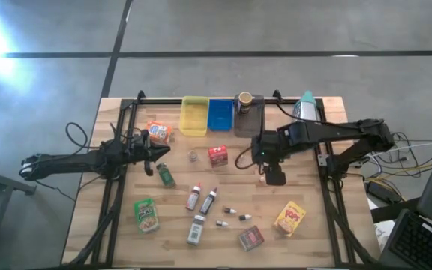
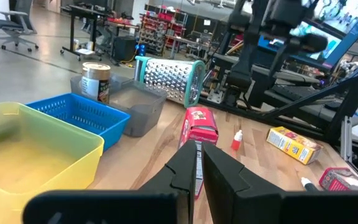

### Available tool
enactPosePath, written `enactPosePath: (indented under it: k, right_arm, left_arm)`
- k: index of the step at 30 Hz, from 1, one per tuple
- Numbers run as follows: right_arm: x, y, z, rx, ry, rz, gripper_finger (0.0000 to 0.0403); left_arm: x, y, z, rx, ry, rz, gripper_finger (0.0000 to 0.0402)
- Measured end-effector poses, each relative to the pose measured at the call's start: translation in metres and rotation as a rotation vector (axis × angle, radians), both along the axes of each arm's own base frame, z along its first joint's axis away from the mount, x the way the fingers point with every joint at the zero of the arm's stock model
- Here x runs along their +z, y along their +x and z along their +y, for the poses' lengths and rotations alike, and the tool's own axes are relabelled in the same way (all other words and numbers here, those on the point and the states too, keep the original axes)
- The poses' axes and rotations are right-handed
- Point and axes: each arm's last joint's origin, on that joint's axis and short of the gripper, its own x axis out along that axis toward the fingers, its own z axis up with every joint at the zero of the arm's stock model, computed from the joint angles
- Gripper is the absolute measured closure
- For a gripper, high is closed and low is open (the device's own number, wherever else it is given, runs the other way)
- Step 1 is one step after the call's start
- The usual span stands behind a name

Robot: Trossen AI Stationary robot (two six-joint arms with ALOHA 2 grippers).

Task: Pick & Place Kitchen Items
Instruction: Put the small orange food coloring bottle into the blue bin

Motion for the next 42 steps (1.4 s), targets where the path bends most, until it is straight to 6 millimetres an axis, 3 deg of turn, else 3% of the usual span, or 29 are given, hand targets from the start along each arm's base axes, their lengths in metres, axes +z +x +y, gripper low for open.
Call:
enactPosePath:
  k: [12,22,42]
  right_arm:
    - [-0.056,-0.018,0.014,-0.105,0.041,-0.074,0.0204]
    - [-0.093,-0.025,0.013,-0.149,0.023,-0.014,0.0204]
    - [-0.125,-0.025,0.012,-0.162,0.006,-0.068,0.0204]
  left_arm:
    - [0.000,0.000,0.000,0.012,0.002,0.000,0.0371]
    - [0.000,0.000,0.001,0.035,0.003,0.000,0.0371]
    - [0.000,0.000,0.001,0.035,0.003,0.000,0.0371]
